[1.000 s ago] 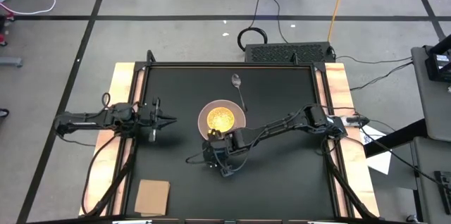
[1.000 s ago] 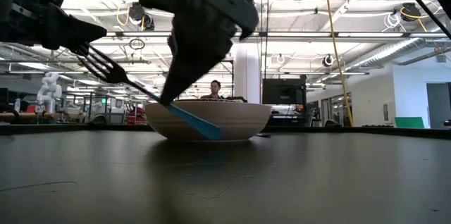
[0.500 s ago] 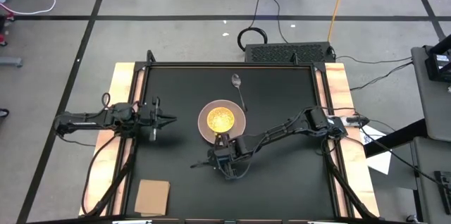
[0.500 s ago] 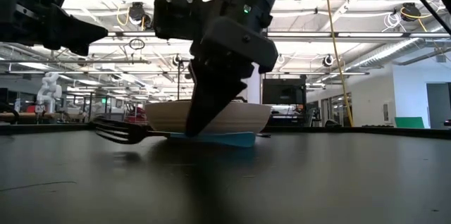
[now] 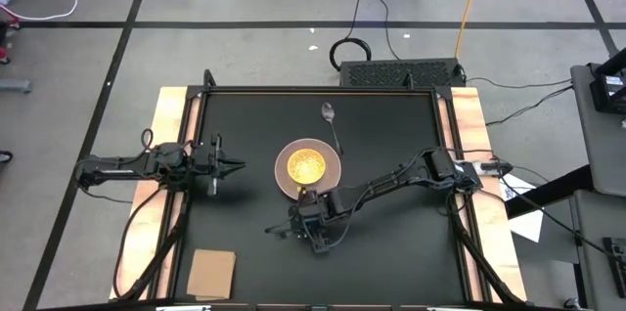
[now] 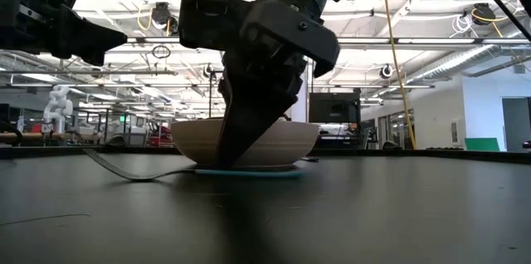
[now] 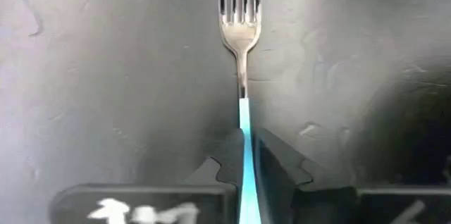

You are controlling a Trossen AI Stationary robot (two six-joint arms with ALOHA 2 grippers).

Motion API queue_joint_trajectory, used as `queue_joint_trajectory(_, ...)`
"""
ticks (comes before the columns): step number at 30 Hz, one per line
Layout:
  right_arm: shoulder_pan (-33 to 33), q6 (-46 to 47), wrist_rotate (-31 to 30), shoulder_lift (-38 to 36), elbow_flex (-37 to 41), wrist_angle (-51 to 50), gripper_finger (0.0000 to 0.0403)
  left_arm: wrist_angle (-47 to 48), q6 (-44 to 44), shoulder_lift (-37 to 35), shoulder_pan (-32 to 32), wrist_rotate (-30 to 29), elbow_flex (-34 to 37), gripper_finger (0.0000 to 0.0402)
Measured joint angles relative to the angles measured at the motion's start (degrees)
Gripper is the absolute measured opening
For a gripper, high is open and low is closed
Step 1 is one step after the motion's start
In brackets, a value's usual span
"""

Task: Set table place
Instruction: Move the blue fork from the right side of the plate to the center of the table, then put the blue fork on the left side of the plate

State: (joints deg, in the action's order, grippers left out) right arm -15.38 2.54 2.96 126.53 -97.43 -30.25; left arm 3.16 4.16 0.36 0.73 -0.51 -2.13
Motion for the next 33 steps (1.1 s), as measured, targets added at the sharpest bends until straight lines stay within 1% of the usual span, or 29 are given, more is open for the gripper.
queue_joint_trajectory(3,0.0,0.18,1.65,0.01,0.0,0.19,0.0064,0.02,0.0,0.0,0.0,0.02,0.0,0.0037)
queue_joint_trajectory(6,0.0,-0.16,1.67,0.01,0.0,1.43,0.0092,0.04,0.0,0.0,0.0,0.04,0.0,0.0037)
queue_joint_trajectory(8,0.0,-2.81,1.58,-0.29,0.0,2.99,0.0107,0.04,0.0,0.0,0.0,0.04,0.0,0.0037)
queue_joint_trajectory(10,-0.15,-6.13,-0.59,-1.5,0.0,3.84,0.0116,0.04,0.0,0.0,0.0,0.04,0.0,0.0037)
queue_joint_trajectory(14,-0.67,-10.43,-8.61,-6.18,0.0,3.48,0.0122,0.0,0.95,0.02,0.0,0.04,0.0,0.0037)
queue_joint_trajectory(19,0.43,-11.38,-9.28,-13.71,0.05,-0.67,0.0123,0.17,-0.96,0.02,0.0,0.02,0.0,0.0037)
queue_joint_trajectory(21,0.84,-11.64,-9.45,-17.33,1.34,-0.92,0.0122,0.12,-1.5,0.01,0.0,0.02,0.0,0.0037)
queue_joint_trajectory(23,0.93,-12.24,-9.72,-21.33,4.36,-0.15,0.0115,0.13,-1.49,0.02,0.0,0.02,0.0,0.0037)
queue_joint_trajectory(25,1.14,-12.88,-9.94,-25.69,8.64,1.75,0.01,0.16,-1.47,0.02,0.0,0.02,0.0,0.0037)
queue_joint_trajectory(28,1.58,-12.93,-11.38,-33.77,16.86,6.31,0.0065,0.2,-1.46,0.02,0.0,0.07,0.0,0.0037)
queue_joint_trajectory(31,1.95,-13.83,-12.15,-42.42,25.68,11.73,0.0018,0.2,-0.76,0.02,0.0,0.27,0.0,0.0037)
queue_joint_trajectory(33,1.94,-14.47,-12.06,-47.5,31.63,15.29,0.0007,0.17,-0.25,0.02,0.0,0.28,0.0,0.0037)
